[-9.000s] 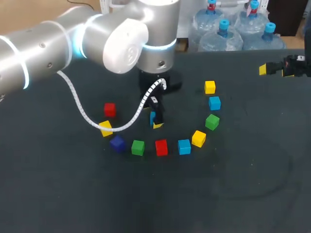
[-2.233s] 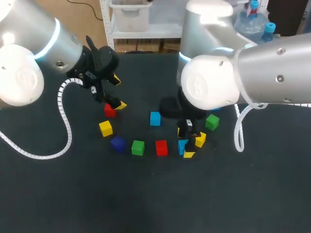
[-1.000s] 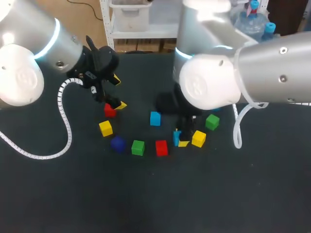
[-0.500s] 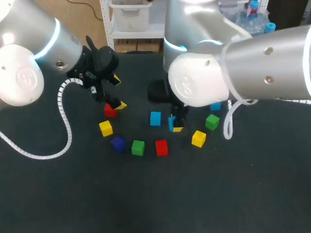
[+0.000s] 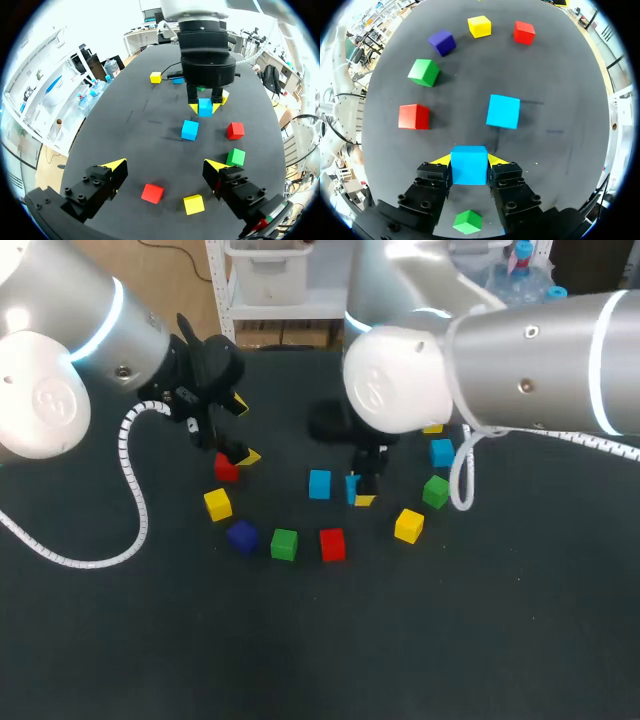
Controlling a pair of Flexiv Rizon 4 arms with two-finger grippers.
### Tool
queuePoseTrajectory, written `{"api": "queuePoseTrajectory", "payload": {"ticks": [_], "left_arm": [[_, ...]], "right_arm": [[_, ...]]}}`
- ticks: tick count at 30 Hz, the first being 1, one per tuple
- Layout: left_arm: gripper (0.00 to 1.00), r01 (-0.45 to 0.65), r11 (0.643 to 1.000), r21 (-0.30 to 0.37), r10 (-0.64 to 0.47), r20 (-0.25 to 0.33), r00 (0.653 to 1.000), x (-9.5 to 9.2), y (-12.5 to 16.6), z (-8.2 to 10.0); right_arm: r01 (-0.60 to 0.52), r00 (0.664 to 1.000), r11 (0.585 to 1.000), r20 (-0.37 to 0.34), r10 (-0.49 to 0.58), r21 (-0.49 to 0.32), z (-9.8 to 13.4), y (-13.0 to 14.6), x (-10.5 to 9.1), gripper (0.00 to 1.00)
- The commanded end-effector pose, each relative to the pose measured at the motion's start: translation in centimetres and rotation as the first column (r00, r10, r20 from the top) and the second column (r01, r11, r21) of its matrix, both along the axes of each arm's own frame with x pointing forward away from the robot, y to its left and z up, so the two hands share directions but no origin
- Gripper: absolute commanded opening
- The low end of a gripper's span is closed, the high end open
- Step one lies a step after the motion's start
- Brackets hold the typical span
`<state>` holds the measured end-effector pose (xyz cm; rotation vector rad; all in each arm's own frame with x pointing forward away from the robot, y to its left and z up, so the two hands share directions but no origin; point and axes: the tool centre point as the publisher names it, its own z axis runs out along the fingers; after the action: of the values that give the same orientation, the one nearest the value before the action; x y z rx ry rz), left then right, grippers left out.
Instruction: Place the blue cubes, place green cubes on the blue cubes, place the yellow cubes on the green cubes, then place the red cubes on the yellow cubes, and place purple cube on the red cubes.
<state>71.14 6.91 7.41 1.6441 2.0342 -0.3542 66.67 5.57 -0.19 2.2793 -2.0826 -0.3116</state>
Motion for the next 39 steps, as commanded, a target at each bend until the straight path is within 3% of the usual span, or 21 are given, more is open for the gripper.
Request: {"api": "queuePoseTrajectory", "payload": {"ticks": [1,14,39], "left_arm": [[1.00,0.004,1.000,-0.006,-0.004,0.003,1.000,-0.1,0.2,-0.1],[1.00,0.004,1.000,-0.006,-0.004,0.003,1.000,-0.1,0.2,-0.1],[1.00,0.004,1.000,-0.006,-0.004,0.003,1.000,-0.1,0.2,-0.1]], "right_arm": [[-0.013,1.000,1.000,-0.028,0.012,-0.009,-0.1,0.7,0.7,0.00],[-0.034,0.999,0.999,-0.042,0.033,-0.021,-1.2,0.2,1.1,0.04],[-0.046,0.999,0.999,-0.018,0.046,-0.027,-1.2,0.1,1.0,0.11]]}}
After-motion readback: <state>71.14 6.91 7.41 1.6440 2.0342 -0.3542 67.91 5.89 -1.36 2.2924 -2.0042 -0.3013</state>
